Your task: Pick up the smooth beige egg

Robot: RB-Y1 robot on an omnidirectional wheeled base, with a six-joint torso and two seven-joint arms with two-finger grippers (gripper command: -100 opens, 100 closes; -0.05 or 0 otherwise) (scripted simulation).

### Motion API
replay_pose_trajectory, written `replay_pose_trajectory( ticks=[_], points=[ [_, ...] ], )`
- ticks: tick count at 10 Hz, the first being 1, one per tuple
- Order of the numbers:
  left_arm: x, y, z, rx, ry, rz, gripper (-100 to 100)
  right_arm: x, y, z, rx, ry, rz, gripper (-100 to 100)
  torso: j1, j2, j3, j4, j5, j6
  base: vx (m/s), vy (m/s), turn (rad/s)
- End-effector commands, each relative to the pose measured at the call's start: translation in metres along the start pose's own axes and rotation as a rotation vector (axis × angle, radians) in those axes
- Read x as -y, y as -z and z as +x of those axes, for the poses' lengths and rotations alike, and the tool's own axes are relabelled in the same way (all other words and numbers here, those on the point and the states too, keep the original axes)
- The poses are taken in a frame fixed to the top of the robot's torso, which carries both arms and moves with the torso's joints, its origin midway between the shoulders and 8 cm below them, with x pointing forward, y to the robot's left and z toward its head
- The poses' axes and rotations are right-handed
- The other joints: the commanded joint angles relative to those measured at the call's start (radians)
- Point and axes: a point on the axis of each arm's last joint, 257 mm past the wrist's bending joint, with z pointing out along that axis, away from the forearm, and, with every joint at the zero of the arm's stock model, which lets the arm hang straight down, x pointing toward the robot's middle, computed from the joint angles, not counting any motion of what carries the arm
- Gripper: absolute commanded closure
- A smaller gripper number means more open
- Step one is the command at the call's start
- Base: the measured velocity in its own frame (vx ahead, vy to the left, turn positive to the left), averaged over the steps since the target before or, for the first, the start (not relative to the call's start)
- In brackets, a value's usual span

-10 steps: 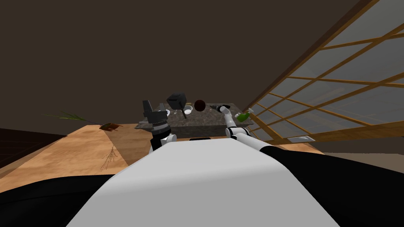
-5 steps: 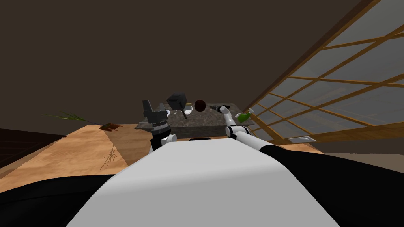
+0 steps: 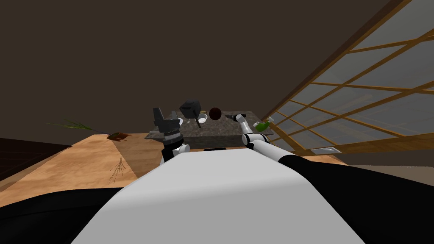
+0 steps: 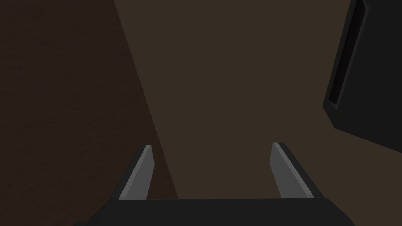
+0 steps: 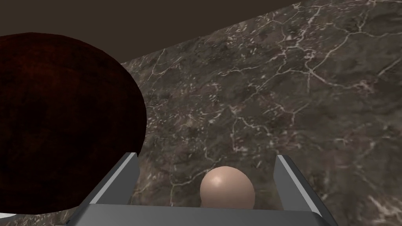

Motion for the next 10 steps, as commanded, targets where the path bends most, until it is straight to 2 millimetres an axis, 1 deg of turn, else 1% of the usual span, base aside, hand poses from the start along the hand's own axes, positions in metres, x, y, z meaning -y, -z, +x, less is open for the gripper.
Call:
replay_pose_trajectory(
  ticks=[1, 3, 4, 5, 6, 10],
  points=[
    [0.000, 0.000, 0.000, 0.000, 0.000, 0.000, 0, -0.005, -0.004, -0.013, 0.029, -0.046, -0.003, -100, 0.000, 0.000, 0.000, 0.000, 0.000, 0.000, 0.009, 0.006, 0.005],
    [0.000, 0.000, 0.000, 0.000, 0.000, 0.000, 0, -0.011, -0.008, -0.034, 0.071, -0.101, -0.010, -100, 0.000, 0.000, 0.000, 0.000, 0.000, 0.000, 0.011, 0.007, 0.004],
    [0.000, 0.000, 0.000, 0.000, 0.000, 0.000, 0, -0.008, -0.007, -0.024, 0.059, -0.083, -0.007, -100, 0.000, 0.000, 0.000, 0.000, 0.000, 0.000, 0.000, 0.000, 0.000],
    [0.000, 0.000, 0.000, 0.000, 0.000, 0.000, 0, -0.008, -0.007, -0.026, 0.061, -0.087, -0.008, 0, 0.000, 0.000, 0.000, 0.000, 0.000, 0.000, 0.000, 0.000, 0.000],
    [0.000, 0.000, 0.000, 0.000, 0.000, 0.000, 0, -0.014, -0.009, -0.025, 0.052, -0.097, -0.021, -100, 0.000, 0.001, 0.000, 0.000, 0.000, 0.000, -0.008, -0.016, 0.125],
    [0.000, 0.000, 0.000, 0.000, 0.000, 0.000, 0, -0.034, -0.014, -0.022, 0.021, -0.134, -0.074, -100, -0.004, 0.002, 0.001, 0.000, -0.001, 0.000, -0.018, -0.059, 0.189]
  ],
)
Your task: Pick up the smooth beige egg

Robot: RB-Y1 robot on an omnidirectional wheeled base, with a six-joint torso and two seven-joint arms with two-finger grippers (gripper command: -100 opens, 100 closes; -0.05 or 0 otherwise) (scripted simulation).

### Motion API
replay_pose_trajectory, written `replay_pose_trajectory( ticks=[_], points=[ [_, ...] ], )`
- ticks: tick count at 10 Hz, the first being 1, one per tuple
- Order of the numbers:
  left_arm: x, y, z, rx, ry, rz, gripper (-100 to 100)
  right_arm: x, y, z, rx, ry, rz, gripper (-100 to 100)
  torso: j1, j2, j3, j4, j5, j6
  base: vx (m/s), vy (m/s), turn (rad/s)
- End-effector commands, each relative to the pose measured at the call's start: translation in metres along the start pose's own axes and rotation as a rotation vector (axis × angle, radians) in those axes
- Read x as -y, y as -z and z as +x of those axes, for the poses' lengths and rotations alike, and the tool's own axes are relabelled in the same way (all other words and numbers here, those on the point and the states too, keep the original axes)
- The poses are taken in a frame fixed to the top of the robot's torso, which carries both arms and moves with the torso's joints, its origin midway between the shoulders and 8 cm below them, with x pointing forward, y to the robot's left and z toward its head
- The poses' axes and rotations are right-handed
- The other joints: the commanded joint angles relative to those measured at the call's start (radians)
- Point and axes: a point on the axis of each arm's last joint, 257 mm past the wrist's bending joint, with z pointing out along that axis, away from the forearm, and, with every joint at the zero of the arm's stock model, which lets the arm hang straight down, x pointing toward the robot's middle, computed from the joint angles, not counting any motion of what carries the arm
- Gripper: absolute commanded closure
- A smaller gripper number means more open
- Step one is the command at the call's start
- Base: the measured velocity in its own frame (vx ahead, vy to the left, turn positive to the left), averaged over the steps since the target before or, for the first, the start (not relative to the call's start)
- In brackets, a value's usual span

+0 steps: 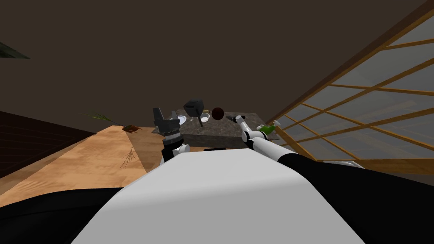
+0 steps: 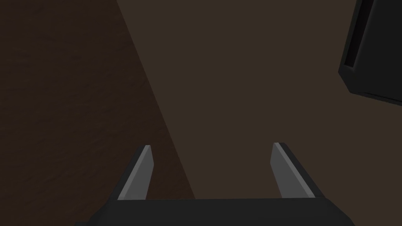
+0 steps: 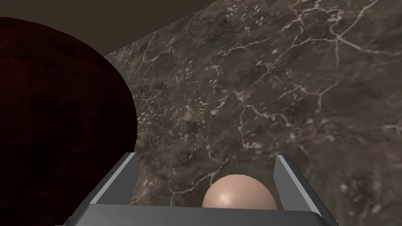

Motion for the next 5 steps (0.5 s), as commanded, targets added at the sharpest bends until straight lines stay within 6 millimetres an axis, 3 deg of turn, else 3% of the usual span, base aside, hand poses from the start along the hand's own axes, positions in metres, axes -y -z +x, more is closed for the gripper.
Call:
replay_pose_trajectory(
  ticks=[1, 2, 5],
  points=[
    [0.0000, 0.0000, 0.0000, 0.000, 0.000, 0.000, 0, 0.0000, 0.0000, 0.0000, 0.000, 0.000, 0.000, -100, 0.000, 0.000, 0.000, 0.000, 0.000, 0.000, -0.009, -0.030, 0.029],
    [0.0000, 0.0000, 0.0000, 0.000, 0.000, 0.000, 0, -0.0007, -0.0002, 0.0006, -0.003, 0.000, -0.002, 100, 0.002, 0.000, 0.000, 0.000, 0.000, 0.000, -0.002, -0.007, -0.016],
    [0.0000, 0.0000, 0.0000, 0.000, 0.000, 0.000, 0, -0.0009, -0.0001, 0.0006, -0.003, -0.001, -0.003, 100, 0.004, -0.001, 0.000, 0.000, 0.001, 0.000, 0.000, 0.000, 0.000]
  ],
)
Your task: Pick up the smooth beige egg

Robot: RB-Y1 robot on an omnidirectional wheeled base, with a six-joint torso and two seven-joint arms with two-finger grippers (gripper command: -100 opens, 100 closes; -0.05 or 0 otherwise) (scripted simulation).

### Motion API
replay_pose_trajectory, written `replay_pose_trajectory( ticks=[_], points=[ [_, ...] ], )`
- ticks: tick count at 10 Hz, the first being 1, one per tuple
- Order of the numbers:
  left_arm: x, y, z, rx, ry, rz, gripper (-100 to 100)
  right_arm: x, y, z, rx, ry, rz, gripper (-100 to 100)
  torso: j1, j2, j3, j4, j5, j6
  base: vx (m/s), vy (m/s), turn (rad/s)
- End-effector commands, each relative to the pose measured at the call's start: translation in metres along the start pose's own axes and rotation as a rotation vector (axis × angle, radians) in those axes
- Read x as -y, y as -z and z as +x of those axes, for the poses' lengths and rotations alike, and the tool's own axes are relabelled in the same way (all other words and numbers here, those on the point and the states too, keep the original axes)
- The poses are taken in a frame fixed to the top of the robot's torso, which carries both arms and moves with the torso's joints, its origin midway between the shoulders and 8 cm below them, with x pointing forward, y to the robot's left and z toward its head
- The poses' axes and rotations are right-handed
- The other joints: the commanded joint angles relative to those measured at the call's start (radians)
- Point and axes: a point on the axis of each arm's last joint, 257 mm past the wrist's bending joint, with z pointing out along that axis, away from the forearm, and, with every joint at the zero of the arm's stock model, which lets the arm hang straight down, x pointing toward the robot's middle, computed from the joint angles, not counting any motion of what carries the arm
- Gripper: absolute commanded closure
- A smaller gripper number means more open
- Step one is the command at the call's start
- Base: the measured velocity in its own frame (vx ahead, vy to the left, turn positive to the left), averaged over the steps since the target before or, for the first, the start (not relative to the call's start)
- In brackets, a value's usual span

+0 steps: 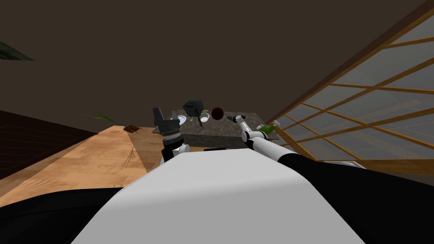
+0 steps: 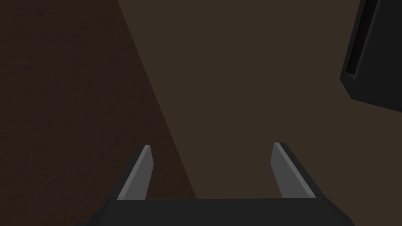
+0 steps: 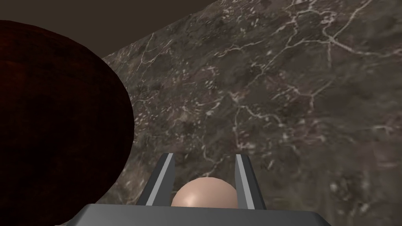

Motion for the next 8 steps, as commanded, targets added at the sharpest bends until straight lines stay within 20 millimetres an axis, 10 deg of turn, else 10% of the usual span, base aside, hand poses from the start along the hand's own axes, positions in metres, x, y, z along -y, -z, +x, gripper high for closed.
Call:
replay_pose_trajectory(
  ticks=[1, 2, 3, 8],
  points=[
    [0.000, 0.000, 0.000, 0.000, 0.000, 0.000, 0, 0.000, 0.000, 0.000, 0.000, 0.000, 0.000, 100, 0.000, 0.000, 0.000, 0.000, 0.000, 0.000, 0.000, 0.000, 0.000],
    [0.000, 0.000, 0.000, 0.000, 0.000, 0.000, 0, 0.000, 0.000, 0.000, 0.000, 0.000, 0.000, 0, 0.000, 0.000, 0.000, 0.000, 0.000, 0.000, 0.000, 0.000, 0.000],
    [0.000, 0.000, 0.000, 0.000, 0.000, 0.000, 0, 0.002, 0.002, 0.000, 0.003, 0.004, 0.006, 100, 0.000, 0.000, 0.000, 0.000, 0.000, 0.000, 0.007, 0.024, -0.105],
    [0.000, 0.000, 0.000, 0.000, 0.000, 0.000, 0, 0.017, 0.006, -0.004, 0.026, 0.033, 0.042, 100, 0.002, 0.000, 0.000, 0.000, 0.001, 0.001, 0.013, 0.044, -0.144]
  ],
)
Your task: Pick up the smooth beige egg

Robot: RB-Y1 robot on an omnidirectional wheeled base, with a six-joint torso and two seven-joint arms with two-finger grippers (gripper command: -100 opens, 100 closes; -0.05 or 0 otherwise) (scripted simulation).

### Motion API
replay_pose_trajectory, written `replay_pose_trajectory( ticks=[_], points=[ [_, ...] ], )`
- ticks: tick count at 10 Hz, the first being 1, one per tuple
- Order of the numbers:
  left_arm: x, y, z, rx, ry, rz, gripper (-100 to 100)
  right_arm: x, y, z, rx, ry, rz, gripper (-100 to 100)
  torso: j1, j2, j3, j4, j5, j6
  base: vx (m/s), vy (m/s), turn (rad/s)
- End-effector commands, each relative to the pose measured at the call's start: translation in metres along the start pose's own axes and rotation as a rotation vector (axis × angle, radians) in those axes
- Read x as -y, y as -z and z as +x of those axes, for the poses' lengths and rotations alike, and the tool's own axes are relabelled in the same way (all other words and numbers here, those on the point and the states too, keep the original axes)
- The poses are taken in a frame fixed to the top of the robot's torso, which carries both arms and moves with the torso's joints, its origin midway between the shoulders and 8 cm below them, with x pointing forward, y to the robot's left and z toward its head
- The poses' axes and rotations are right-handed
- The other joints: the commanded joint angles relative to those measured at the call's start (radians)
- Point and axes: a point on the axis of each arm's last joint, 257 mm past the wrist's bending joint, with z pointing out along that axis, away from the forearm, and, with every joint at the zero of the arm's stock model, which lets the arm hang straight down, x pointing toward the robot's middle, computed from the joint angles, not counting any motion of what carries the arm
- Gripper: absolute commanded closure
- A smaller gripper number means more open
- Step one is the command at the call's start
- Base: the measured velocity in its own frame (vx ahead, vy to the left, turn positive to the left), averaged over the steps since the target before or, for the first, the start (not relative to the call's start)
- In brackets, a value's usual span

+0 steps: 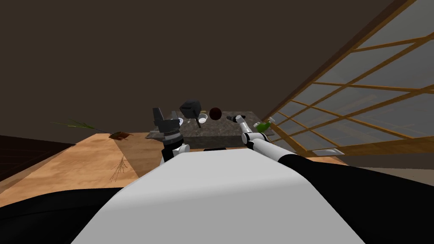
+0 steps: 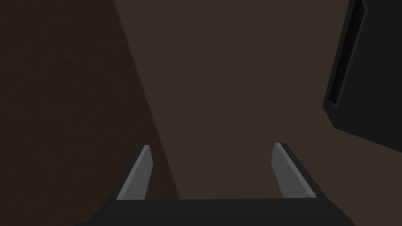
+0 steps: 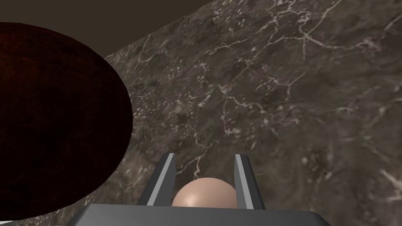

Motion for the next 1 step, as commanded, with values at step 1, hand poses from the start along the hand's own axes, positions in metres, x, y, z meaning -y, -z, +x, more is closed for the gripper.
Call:
replay_pose_trajectory(
  ticks=[1],
  points=[
    [0.0000, 0.0000, 0.0000, 0.000, 0.000, 0.000, 0, 0.0000, 0.0000, 0.0000, 0.000, 0.000, 0.000, 0, 0.000, 0.000, 0.000, 0.000, 0.000, 0.000, 0.000, 0.000, 0.000]
  ],
)
